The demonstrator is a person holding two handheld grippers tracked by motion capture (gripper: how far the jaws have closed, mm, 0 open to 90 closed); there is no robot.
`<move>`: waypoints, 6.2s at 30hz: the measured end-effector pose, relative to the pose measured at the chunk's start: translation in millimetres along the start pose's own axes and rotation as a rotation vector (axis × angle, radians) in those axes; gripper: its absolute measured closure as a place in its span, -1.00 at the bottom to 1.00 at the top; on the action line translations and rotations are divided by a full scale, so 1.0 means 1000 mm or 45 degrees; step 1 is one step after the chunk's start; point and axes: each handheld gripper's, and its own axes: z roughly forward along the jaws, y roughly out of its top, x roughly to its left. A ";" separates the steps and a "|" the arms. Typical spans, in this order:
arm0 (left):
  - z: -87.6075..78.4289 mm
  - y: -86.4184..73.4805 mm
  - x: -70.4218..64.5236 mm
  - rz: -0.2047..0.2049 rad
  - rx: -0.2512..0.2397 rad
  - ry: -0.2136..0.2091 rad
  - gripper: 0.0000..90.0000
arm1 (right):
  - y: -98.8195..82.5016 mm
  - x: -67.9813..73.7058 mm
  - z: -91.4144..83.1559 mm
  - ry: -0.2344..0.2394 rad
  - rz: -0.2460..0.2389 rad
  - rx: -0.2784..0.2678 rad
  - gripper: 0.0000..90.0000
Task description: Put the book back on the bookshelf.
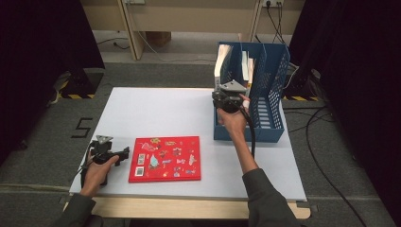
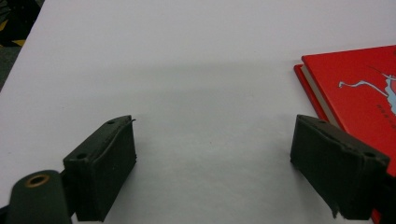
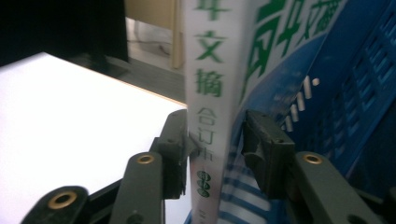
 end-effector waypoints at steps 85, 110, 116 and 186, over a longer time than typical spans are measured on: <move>-0.023 -0.011 -0.018 0.183 0.048 -0.172 -0.15 | -0.150 0.057 -0.064 0.605 0.271 0.336 -0.56; -0.033 -0.018 -0.066 0.347 0.047 -0.329 0.01 | -0.163 0.047 -0.076 0.488 0.309 0.386 -0.12; -0.032 -0.018 -0.065 0.358 0.042 -0.305 -0.18 | -0.167 0.044 -0.076 0.503 0.349 0.388 -0.12; -0.027 -0.023 -0.112 0.200 -0.010 -0.299 -0.42 | 0.003 0.121 -0.116 0.759 0.111 -0.007 0.49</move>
